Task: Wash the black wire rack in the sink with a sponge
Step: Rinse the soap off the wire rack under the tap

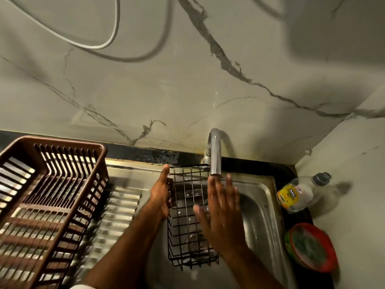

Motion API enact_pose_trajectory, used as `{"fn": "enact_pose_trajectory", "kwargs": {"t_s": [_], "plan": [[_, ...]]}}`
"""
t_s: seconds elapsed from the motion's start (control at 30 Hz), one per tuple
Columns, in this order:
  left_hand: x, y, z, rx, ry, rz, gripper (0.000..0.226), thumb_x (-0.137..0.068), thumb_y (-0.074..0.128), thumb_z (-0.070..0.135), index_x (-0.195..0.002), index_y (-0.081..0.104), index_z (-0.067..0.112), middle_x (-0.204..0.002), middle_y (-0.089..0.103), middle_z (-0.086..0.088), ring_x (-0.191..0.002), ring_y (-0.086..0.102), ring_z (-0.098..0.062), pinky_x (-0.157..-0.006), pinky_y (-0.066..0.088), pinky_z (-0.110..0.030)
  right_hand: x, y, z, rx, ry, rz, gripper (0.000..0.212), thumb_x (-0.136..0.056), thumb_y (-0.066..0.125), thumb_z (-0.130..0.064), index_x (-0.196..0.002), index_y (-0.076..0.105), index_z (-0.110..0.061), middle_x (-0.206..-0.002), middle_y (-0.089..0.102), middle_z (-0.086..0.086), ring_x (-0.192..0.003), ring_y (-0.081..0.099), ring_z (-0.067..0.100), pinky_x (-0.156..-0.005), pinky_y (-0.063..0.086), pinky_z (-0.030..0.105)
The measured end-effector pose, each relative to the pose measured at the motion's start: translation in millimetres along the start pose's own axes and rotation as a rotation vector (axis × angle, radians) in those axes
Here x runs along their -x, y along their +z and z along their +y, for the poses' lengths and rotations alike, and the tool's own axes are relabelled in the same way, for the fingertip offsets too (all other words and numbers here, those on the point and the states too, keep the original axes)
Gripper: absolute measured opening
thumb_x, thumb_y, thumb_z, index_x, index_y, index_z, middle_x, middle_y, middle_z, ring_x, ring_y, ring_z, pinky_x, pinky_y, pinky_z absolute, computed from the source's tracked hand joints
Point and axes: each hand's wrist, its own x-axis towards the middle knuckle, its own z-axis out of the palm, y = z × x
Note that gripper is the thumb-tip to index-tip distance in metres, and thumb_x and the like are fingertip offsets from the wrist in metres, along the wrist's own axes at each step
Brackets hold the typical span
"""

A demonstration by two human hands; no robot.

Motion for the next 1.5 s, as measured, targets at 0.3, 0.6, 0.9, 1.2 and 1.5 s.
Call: {"fn": "enact_pose_trajectory", "kwargs": {"t_s": [0.3,0.6,0.9,1.2,1.5], "plan": [[0.9,9.1,8.1,-0.075,0.024,-0.058,0.095,-0.083,0.056,0.077,-0.147,0.048,0.007,-0.141,0.057,-0.021,-0.112,0.062,-0.034,-0.093,0.051,-0.042,-10.1,-13.6,6.3,-0.109,0.042,-0.022,0.078,-0.099,0.017,-0.066,-0.161,0.0,-0.021,-0.168,-0.014,0.001,-0.155,-0.01,0.022,-0.124,0.014,0.05],[8.2,32.4,23.5,-0.297,-0.001,-0.224,0.102,-0.088,0.054,0.072,-0.144,0.038,-0.012,-0.139,0.05,-0.038,-0.108,0.064,-0.049,-0.095,0.055,-0.043,38.6,-17.1,26.2,-1.515,0.752,-0.239,0.057,-0.088,0.051,-0.067,-0.14,0.038,-0.049,-0.148,0.047,-0.004,-0.113,0.063,0.013,-0.085,0.057,0.034],[3.9,62.1,43.8,-0.656,0.14,-0.387,0.044,-0.102,0.048,0.052,-0.104,0.064,0.011,-0.088,0.064,-0.006,-0.076,0.057,-0.017,-0.064,0.046,-0.028,-9.7,-62.5,70.5,-1.735,0.975,-0.221,0.069,-0.074,0.06,-0.067,-0.104,0.068,-0.005,-0.089,0.068,0.012,-0.077,0.061,0.024,-0.075,0.047,0.037],[6.7,93.8,41.3,-1.039,0.427,-0.668,0.062,-0.084,0.061,0.077,-0.08,0.065,0.015,-0.074,0.065,-0.002,-0.068,0.06,-0.021,-0.071,0.051,-0.039,-26.0,-71.0,42.6,-1.089,0.809,-0.257,0.066,-0.078,0.049,-0.082,-0.069,0.067,-0.018,-0.069,0.065,0.015,-0.057,0.061,0.027,-0.055,0.044,0.028],[44.2,46.0,-23.4,-0.867,0.985,-0.188,0.048,-0.106,0.03,0.057,-0.113,0.071,0.033,-0.105,0.067,0.017,-0.104,0.058,0.003,-0.09,0.05,-0.026,-3.8,-80.2,32.2,-1.276,0.958,-0.203,0.047,-0.084,0.049,-0.071,-0.098,0.066,-0.029,-0.11,0.067,0.016,-0.106,0.063,0.036,-0.092,0.049,0.048]]}}
